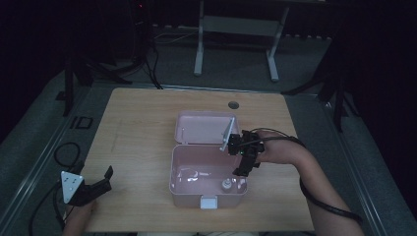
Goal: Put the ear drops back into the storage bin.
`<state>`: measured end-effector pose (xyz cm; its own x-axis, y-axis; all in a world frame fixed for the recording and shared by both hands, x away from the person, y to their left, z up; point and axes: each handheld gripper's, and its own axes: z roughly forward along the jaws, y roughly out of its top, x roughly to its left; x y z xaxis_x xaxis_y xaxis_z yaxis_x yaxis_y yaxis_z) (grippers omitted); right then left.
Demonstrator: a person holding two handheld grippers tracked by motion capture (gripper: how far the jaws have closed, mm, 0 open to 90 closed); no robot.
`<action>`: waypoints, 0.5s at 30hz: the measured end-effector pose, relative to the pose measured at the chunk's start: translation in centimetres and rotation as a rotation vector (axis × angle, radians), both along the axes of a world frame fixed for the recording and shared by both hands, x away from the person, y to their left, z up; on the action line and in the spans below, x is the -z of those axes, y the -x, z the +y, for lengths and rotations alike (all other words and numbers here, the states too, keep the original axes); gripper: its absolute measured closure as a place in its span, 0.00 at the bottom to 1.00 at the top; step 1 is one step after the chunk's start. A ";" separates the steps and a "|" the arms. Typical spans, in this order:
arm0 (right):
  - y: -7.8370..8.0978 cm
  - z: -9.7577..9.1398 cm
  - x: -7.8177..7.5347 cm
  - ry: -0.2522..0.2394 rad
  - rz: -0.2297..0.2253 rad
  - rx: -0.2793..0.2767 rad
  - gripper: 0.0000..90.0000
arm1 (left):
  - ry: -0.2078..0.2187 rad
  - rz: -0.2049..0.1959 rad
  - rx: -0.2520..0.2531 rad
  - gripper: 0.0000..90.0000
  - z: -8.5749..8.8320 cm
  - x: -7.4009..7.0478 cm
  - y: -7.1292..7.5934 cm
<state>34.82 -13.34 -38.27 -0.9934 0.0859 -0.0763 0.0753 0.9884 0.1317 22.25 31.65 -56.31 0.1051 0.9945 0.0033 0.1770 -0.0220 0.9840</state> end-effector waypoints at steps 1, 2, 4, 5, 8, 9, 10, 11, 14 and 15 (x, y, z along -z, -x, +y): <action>0.0 -0.3 -0.1 -0.005 -0.008 0.004 0.16 | 0.000 0.000 0.000 0.02 0.0 0.0 0.0; -0.1 -0.6 -0.2 -0.015 -0.009 0.011 0.16 | 0.001 0.000 0.000 0.02 0.0 0.0 0.0; -0.1 -1.3 -0.4 -0.031 -0.018 0.025 0.16 | 0.001 0.000 0.000 0.02 0.0 0.0 0.0; -0.1 -1.6 -0.4 -0.038 -0.023 0.033 0.16 | 0.001 0.000 0.000 0.02 0.0 0.0 0.0; -0.1 -2.7 -0.4 -0.041 -0.020 0.049 0.16 | 0.000 0.001 0.000 0.02 0.0 0.0 0.0; -0.1 -3.2 -0.3 -0.044 -0.023 0.058 0.16 | 0.001 0.000 0.000 0.02 0.0 0.0 0.0; -0.1 -3.6 -0.3 -0.048 -0.018 0.065 0.16 | 0.000 0.001 0.000 0.02 0.0 0.0 0.0; -0.1 -3.6 -0.3 -0.048 -0.018 0.065 0.16 | 0.000 0.001 0.000 0.02 0.0 0.0 0.0; -0.1 -5.4 0.0 -0.048 -0.012 0.098 0.16 | -0.002 0.002 -0.001 0.02 0.0 0.0 0.0; -0.1 -5.8 0.1 -0.048 -0.017 0.106 0.16 | -0.002 0.003 0.000 0.02 0.0 0.0 0.0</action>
<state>34.95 -19.17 -38.37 -0.9772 0.1939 -0.0867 0.1759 0.9676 0.1812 22.24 31.62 -56.31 0.1051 0.9944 0.0049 0.1799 -0.0239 0.9834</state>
